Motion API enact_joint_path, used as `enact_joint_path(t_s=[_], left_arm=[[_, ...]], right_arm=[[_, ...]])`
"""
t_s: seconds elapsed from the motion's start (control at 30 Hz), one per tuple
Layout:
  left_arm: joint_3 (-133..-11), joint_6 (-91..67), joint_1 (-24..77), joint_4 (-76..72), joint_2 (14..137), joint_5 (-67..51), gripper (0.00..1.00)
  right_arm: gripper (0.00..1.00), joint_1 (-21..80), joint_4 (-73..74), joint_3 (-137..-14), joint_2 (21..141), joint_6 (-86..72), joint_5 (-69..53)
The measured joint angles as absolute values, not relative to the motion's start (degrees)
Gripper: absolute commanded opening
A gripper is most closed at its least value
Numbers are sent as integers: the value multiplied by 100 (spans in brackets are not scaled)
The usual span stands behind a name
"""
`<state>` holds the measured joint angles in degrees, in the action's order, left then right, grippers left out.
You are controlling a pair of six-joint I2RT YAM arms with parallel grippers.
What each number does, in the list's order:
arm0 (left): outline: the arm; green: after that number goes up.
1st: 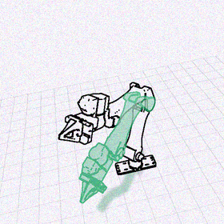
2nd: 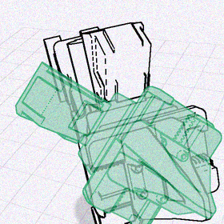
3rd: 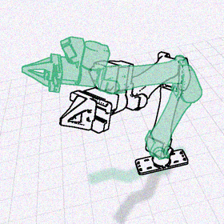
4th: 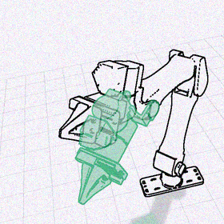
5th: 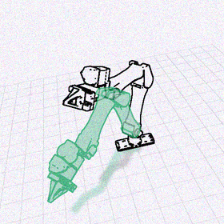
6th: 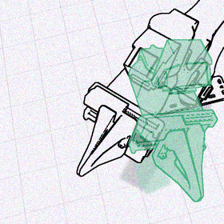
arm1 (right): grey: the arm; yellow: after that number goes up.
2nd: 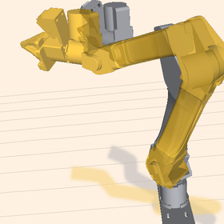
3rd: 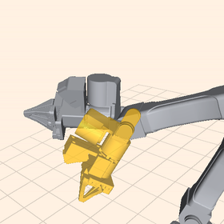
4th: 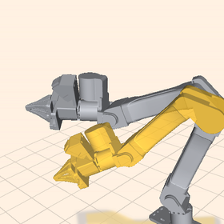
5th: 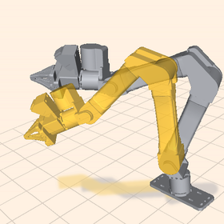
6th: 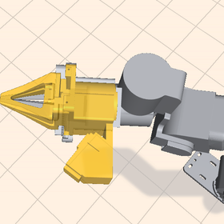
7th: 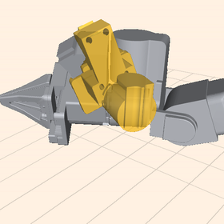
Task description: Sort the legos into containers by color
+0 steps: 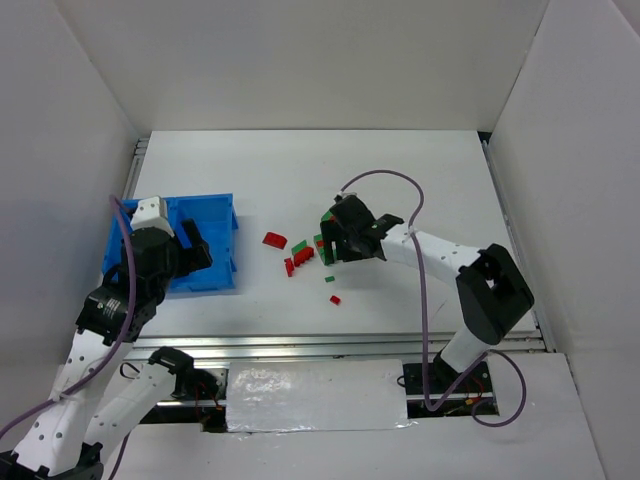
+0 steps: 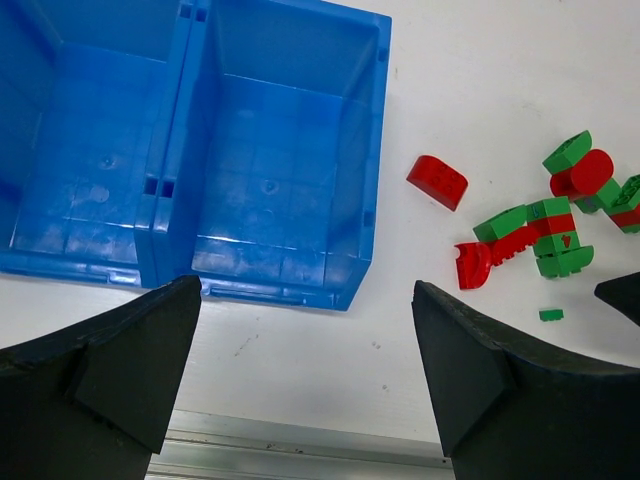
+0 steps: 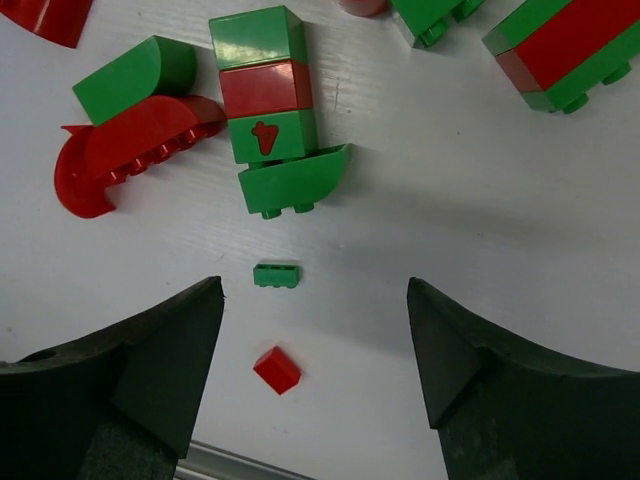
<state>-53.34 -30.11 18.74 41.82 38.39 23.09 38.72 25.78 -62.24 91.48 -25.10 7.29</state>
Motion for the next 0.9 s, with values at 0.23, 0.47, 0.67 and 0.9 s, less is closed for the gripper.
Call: enact_joint_path(t_s=[0.23,0.47,0.67,0.9], left_arm=[[-5334,-2991,1839,4145,3859,2169,100],[-5334,-2989,1824,4139,3876,2108,99],[-5332,-2987,1817,4099,3876,2091,100],[-5332,-2976,1815,4064,3874,2067,100]], right_arm=[[72,4447,2477,-6226,9518,-2751,1004],[66,4665,2318,-6224,10038,-2917,1081],[58,4652,2259,-6226,10291,-2915,1146],[48,4668,2268,-6226,10304,-2958,1260]])
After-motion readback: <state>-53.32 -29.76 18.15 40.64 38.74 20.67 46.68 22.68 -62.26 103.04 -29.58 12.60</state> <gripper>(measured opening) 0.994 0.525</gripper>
